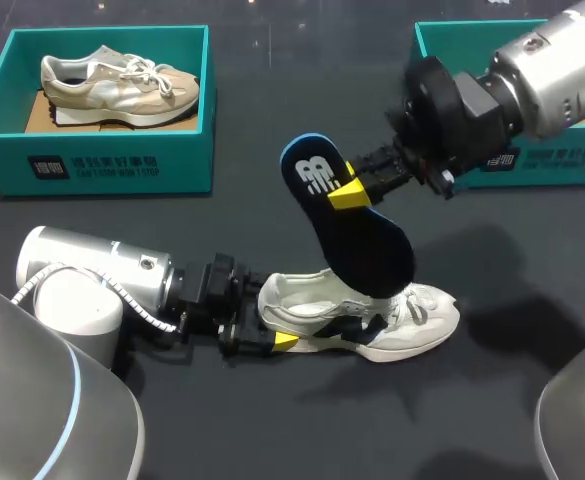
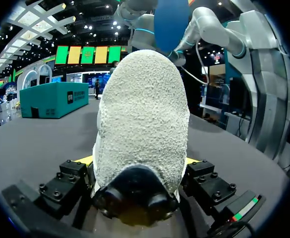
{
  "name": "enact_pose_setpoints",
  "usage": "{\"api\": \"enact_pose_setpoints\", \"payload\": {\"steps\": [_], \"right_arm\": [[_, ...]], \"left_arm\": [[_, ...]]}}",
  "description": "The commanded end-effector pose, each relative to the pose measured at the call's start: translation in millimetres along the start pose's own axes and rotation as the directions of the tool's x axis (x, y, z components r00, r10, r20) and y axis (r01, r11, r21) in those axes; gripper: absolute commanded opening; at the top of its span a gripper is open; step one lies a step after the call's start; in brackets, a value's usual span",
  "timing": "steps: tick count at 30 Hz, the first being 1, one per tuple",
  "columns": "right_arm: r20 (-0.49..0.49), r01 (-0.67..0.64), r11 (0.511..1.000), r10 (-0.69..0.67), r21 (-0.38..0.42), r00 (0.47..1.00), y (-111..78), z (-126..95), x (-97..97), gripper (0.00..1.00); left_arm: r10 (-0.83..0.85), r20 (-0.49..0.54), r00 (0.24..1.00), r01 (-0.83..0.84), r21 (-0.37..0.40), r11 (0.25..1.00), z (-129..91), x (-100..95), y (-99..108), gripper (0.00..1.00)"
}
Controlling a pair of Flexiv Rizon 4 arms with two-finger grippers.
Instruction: Take the shoe out of the shoebox, open the shoe tongue, remove and reinsert the insole, then place the shoe into the shoebox
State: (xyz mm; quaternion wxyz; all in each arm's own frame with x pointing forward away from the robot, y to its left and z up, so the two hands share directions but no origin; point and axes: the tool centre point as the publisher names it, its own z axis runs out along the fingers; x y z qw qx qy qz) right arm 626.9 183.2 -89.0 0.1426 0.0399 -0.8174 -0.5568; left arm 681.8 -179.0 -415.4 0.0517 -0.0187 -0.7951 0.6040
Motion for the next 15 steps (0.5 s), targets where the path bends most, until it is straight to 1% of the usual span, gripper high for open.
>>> {"api": "enact_pose_setpoints", "payload": {"steps": [1, 12, 14, 15], "right_arm": [[0.074, -0.012, 0.999, 0.015, -0.043, 0.997, -11.1, -5.2, 30.8, 0.00], [0.074, -0.012, 0.999, 0.015, -0.043, 0.997, -11.1, -5.2, 30.8, 0.00], [0.087, -0.026, 0.997, 0.032, -0.072, 0.996, -15.7, -8.2, 35.0, 0.00], [0.105, -0.038, 0.994, 0.049, -0.107, 0.993, -19.2, -10.8, 39.7, 0.00]], "left_arm": [[0.000, 0.001, 1.000, 0.000, -0.001, 1.000, -0.9, 1.6, 2.5, 0.00], [0.000, 0.001, 1.000, 0.000, -0.001, 1.000, -0.9, 1.6, 2.5, 0.00], [0.000, 0.001, 1.000, 0.000, -0.001, 1.000, -0.9, 1.6, 2.5, 0.00], [0.000, 0.001, 1.000, 0.000, -0.001, 1.000, -0.9, 1.6, 2.5, 0.00]]}}
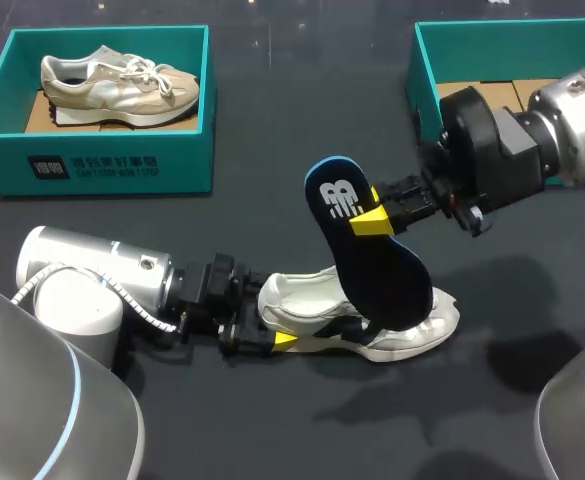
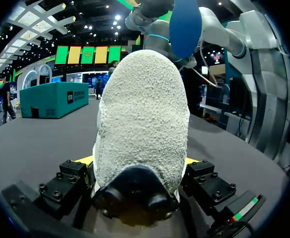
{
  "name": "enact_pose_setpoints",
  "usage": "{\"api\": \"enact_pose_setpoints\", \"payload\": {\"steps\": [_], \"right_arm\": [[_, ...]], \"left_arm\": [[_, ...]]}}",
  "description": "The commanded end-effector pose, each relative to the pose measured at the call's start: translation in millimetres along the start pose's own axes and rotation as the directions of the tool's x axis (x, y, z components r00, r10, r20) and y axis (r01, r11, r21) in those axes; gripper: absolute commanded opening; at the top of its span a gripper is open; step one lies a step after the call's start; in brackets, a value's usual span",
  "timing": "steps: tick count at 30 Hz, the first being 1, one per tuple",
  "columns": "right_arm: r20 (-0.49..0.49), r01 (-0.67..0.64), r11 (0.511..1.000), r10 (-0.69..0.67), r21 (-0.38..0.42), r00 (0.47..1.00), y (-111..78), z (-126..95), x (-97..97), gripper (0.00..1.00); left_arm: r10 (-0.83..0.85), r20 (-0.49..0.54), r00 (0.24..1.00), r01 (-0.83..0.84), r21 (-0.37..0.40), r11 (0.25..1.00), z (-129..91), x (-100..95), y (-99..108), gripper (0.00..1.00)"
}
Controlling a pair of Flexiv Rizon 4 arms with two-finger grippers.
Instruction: Take the shoe out of the shoebox, open the shoe tongue, remove and reinsert the insole, then place the shoe into the shoebox
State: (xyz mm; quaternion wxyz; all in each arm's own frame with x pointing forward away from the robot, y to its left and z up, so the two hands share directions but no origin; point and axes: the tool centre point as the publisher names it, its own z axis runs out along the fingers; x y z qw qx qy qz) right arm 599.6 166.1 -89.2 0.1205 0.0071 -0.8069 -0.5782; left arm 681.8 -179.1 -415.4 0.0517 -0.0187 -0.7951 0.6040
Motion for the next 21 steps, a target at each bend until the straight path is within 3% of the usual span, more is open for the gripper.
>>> {"api": "enact_pose_setpoints", "payload": {"steps": [1, 16, 21], "right_arm": [[0.043, -0.030, 0.997, 0.033, -0.065, 0.999, -12.7, -7, 13.4, 0.00], [0.156, -0.124, 0.971, 0.157, -0.202, 0.975, -33.2, -39, 48.1, 0.00], [0.156, -0.124, 0.971, 0.157, -0.202, 0.975, -33.2, -39, 48.1, 0.00]], "left_arm": [[0.000, 0.001, 1.000, 0.000, -0.001, 1.000, -1, 1.6, 2, 0.00], [0.000, 0.001, 1.000, 0.000, -0.001, 1.000, -1, 1.6, 2, 0.00], [0.000, 0.001, 1.000, 0.000, -0.001, 1.000, -1, 1.6, 2, 0.00]]}}
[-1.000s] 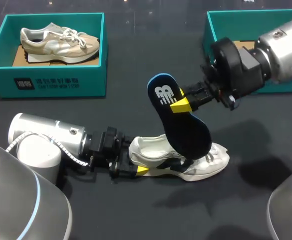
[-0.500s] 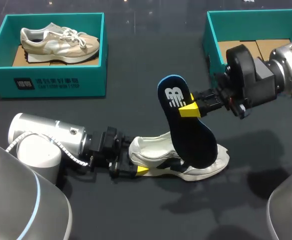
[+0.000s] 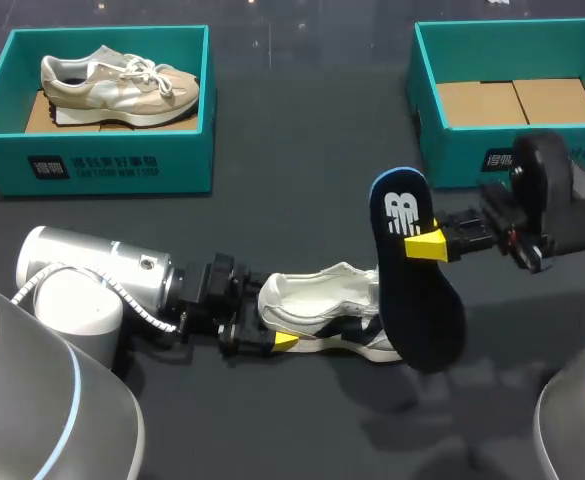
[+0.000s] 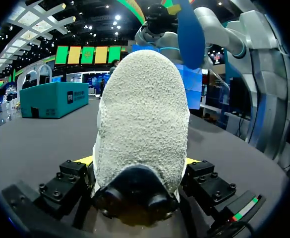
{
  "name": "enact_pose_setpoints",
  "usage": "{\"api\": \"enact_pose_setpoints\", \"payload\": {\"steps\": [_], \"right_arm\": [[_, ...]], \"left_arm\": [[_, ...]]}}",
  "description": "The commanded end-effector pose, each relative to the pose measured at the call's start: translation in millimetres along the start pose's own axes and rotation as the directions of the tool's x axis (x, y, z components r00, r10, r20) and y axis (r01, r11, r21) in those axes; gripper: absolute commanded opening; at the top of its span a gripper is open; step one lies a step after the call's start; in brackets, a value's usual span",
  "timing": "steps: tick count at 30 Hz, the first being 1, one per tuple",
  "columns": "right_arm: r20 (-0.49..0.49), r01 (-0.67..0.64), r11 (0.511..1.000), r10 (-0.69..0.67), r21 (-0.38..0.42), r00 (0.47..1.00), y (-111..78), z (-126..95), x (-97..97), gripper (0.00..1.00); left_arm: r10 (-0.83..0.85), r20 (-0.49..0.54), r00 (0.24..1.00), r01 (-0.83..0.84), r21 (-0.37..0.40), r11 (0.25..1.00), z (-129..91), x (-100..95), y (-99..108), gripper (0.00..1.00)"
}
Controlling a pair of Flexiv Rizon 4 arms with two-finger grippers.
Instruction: Take the shoe out of the shoebox, open the shoe tongue, remove and reinsert the insole, then place the shoe into the shoebox
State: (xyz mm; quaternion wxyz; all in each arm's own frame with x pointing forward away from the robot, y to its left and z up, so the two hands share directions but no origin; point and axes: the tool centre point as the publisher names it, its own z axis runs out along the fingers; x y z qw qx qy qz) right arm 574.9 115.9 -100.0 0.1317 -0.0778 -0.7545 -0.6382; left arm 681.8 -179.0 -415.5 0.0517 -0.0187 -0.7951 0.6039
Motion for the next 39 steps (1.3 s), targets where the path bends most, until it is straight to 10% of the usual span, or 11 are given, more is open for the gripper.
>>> {"api": "enact_pose_setpoints", "payload": {"steps": [1, 39], "right_arm": [[0.102, 0.002, 1.000, 0.000, -0.022, 0.995, -5.6, -2, 17.8, 0.00], [0.053, -0.103, 0.993, 0.106, -0.051, 0.993, -6.0, -10, 10.2, 0.00]], "left_arm": [[0.000, 0.001, 1.000, 0.000, -0.001, 1.000, -1, 1.6, 2, 0.00], [0.000, 0.001, 1.000, 0.000, -0.001, 1.000, -1, 1.6, 2, 0.00]]}}
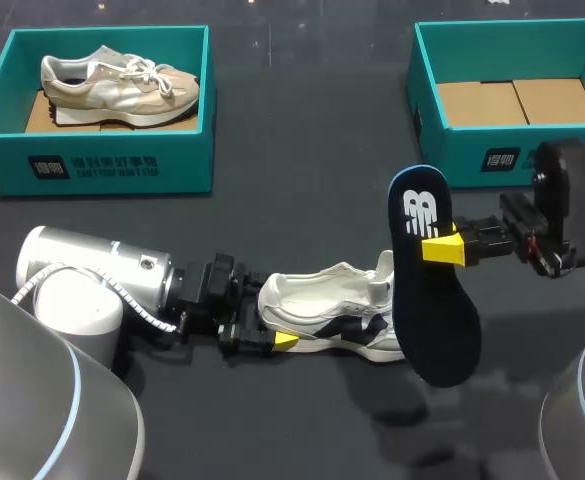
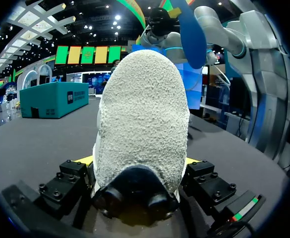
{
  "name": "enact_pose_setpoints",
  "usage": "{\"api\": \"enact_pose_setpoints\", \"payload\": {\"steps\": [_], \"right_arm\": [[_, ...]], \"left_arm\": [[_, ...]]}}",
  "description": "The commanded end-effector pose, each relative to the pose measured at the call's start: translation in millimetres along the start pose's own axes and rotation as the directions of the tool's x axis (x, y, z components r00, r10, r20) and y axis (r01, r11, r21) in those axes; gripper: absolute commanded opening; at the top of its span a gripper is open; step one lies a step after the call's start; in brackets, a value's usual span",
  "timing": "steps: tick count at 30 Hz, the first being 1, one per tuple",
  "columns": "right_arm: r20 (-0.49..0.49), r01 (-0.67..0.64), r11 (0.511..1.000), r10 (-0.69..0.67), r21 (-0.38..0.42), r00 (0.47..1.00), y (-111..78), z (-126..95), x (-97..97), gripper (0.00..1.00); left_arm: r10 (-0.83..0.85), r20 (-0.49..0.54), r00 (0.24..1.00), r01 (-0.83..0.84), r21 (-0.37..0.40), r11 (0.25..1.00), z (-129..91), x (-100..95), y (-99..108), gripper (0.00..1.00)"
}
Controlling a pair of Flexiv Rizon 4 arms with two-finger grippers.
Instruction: Take the shoe out of the shoebox, open the shoe tongue, remove and reinsert the insole, then place the shoe into the shoebox
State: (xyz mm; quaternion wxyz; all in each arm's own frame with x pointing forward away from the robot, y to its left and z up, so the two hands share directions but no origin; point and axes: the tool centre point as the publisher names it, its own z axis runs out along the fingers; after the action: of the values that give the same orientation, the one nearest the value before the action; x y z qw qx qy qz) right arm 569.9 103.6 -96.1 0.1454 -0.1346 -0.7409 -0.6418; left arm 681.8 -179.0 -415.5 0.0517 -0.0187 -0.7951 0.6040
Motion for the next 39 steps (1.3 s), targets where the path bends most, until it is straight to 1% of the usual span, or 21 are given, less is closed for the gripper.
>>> {"api": "enact_pose_setpoints", "payload": {"steps": [1, 8, 9, 11, 12, 13, 18, 20, 25, 28, 31, 32, 33, 34, 39], "right_arm": [[0.003, -0.001, 1.000, 0.001, -0.018, 1.000, -6.9, 3, 2.9, 0.00], [-0.013, -0.006, 1.000, 0.006, -0.029, 1.000, -8.3, 4, 2.0, 0.00], [-0.013, -0.006, 1.000, 0.006, -0.029, 1.000, -8.3, 4, 2.0, 0.00], [-0.013, -0.006, 1.000, 0.006, -0.029, 1.000, -8.3, 4, 2.0, 0.00], [-0.013, -0.006, 1.000, 0.006, -0.029, 1.000, -8.3, 4, 2.0, 0.00], [-0.013, -0.006, 1.000, 0.006, -0.029, 1.000, -8.3, 4, 2.0, 0.00], [-0.013, -0.006, 1.000, 0.006, -0.029, 1.000, -8.3, 4, 2.0, 0.00], [-0.013, -0.006, 1.000, 0.006, -0.029, 1.000, -8.3, 4, 2.0, 0.00], [-0.013, -0.006, 1.000, 0.006, -0.029, 1.000, -8.3, 4, 2.0, 0.00], [-0.013, -0.006, 1.000, 0.006, -0.029, 1.000, -8.3, 4, 2.0, 0.00], [-0.013, -0.006, 1.000, 0.006, -0.029, 1.000, -8.3, 4, 2.0, 0.00], [-0.013, -0.006, 1.000, 0.006, -0.029, 1.000, -8.3, 4, 2.0, 0.00], [-0.013, -0.006, 1.000, 0.006, -0.029, 1.000, -8.3, 4, 2.0, 0.00], [-0.013, -0.006, 1.000, 0.006, -0.029, 1.000, -8.3, 4, 2.0, 0.00], [-0.013, -0.006, 1.000, 0.006, -0.029, 1.000, -8.3, 4, 2.0, 0.00]], "left_arm": [[0.000, 0.001, 1.000, 0.000, -0.001, 1.000, -1, 1.6, 2, 0.00], [0.000, 0.001, 1.000, 0.000, -0.001, 1.000, -1, 1.6, 2, 0.00], [0.000, 0.001, 1.000, 0.000, -0.001, 1.000, -1, 1.6, 2, 0.02], [0.000, 0.002, 1.000, 0.000, -0.002, 1.000, -2, 1.3, 3, 0.51], [0.000, 0.000, 1.000, 0.000, -0.004, 1.000, -3, 1.5, 3, 0.92], [0.015, 0.010, 1.000, -0.015, -0.006, 1.000, -5, 1.8, 3, 1.00], [0.026, 0.028, 0.999, -0.026, -0.012, 1.000, -14, 3.5, 2, 1.00], [0.029, 0.050, 0.998, -0.028, -0.015, 1.000, -17, 2.3, 2, 1.00], [0.025, 0.056, 0.998, -0.023, -0.041, 0.999, -27, 0.2, 0, 1.00], [0.016, 0.047, 0.999, -0.012, -0.083, 0.996, -33, -0.8, -1, 1.00], [0.015, 0.037, 0.999, -0.009, -0.155, 0.988, -40, -1.7, -2, 1.00], [0.002, 0.052, 0.999, 0.008, -0.197, 0.980, -42, -1.9, -3, 1.00], [0.024, 0.082, 0.996, -0.002, -0.263, 0.965, -45, -2.7, -4, 1.00], [0.106, 0.104, 0.989, -0.065, -0.340, 0.938, -49, -3.1, -5, 1.00], [0.106, 0.104, 0.989, -0.065, -0.340, 0.938, -49, -3.1, -5, 1.00]]}}
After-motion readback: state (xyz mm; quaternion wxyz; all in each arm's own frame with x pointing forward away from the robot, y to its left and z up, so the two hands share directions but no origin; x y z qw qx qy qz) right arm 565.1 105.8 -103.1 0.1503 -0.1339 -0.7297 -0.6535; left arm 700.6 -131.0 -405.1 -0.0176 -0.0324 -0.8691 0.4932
